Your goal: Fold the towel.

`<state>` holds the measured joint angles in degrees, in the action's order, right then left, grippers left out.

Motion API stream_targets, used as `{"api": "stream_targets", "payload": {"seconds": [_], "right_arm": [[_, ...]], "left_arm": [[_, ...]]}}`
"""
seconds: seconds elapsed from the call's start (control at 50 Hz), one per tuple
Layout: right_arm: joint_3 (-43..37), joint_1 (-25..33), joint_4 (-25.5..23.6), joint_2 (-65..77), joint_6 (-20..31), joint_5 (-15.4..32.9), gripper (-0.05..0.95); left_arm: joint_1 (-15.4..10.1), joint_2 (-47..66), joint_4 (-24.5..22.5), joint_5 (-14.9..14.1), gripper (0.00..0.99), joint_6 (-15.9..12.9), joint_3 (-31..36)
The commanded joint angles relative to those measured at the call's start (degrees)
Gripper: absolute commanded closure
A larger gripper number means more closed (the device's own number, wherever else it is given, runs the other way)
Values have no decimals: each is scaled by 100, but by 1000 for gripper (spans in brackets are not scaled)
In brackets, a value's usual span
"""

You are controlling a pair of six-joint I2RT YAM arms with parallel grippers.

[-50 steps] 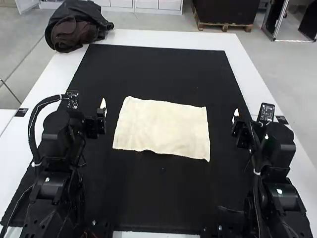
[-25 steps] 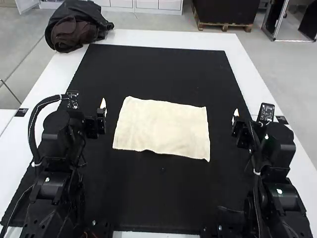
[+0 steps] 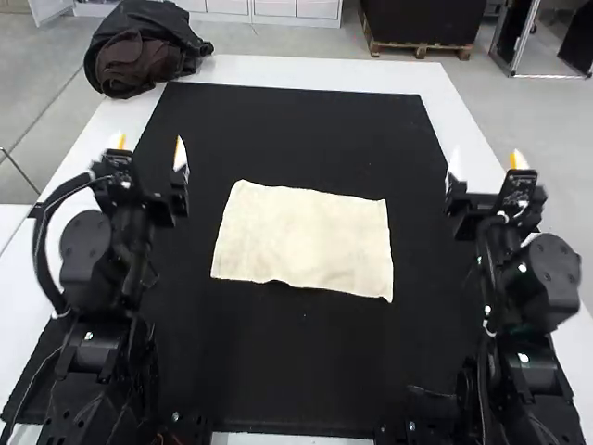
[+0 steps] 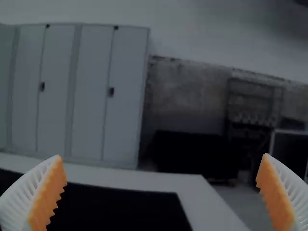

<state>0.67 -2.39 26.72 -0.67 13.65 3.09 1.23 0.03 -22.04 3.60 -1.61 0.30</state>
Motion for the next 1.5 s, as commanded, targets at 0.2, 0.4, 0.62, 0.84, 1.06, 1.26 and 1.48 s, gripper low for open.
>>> {"api": "stream_targets", "payload": {"seconds": [0.2, 0.4, 0.62, 0.84, 1.06, 1.26, 1.48], "right_arm": [[1129, 11, 61, -118, -99, -766, -11], [2561, 11, -422, -2104, -653, -467, -11], [4020, 64, -1011, -4969, -767, -300, -11], [4794, 318, -2215, -6956, -671, -1074, -7], [4442, 362, -2127, -7088, -662, -1206, -7], [3853, 362, -1934, -7360, -644, -1171, -5], [3748, 310, -2259, -7967, -416, -1294, -5]], "left_arm": [[17, 199, -476, 607, 105, -244, 885], [-18, 2326, -116, 502, 93, -217, 2607], [175, 4910, 394, 264, 38, -165, 4260], [290, 6562, 1993, -307, 38, -129, 5138], [254, 6835, 2064, -465, 38, -129, 4594], [246, 7177, 2433, -1142, 38, -121, 4093], [237, 7942, 2688, -1441, 38, 178, 3961]]}}
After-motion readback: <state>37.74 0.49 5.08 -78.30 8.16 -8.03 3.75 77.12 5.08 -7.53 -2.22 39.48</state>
